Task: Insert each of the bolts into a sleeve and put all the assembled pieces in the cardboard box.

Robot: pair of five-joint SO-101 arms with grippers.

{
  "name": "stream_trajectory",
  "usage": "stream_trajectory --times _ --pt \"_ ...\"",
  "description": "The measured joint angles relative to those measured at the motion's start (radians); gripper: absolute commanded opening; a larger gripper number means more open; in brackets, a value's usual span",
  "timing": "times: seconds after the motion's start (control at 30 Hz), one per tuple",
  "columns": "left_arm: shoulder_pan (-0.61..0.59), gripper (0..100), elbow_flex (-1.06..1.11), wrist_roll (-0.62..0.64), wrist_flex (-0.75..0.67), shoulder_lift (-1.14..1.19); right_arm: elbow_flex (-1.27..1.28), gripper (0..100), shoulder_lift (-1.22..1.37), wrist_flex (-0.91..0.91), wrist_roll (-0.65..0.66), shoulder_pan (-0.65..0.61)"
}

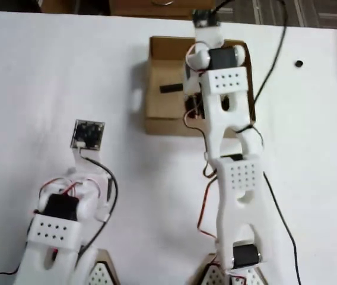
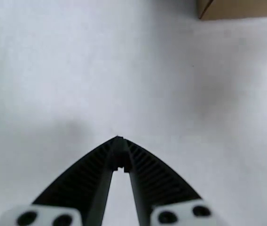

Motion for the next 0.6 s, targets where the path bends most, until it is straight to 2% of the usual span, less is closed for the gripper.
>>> stream_trajectory --times 0.2,0.43,0.6 --pt "0.0 2 -0.1 -0.003 0.11 0.0 0.193 26.5 -0.42 0.0 0.0 -0.041" --pt "0.0 2 -0.393 -0.003 0.325 0.0 0.73 26.5 -1.069 0.0 0.0 -0.138" --pt "0.0 2 -0.503 -0.084 0.404 -0.064 1.146 26.5 -1.498 0.003 0.0 -0.138"
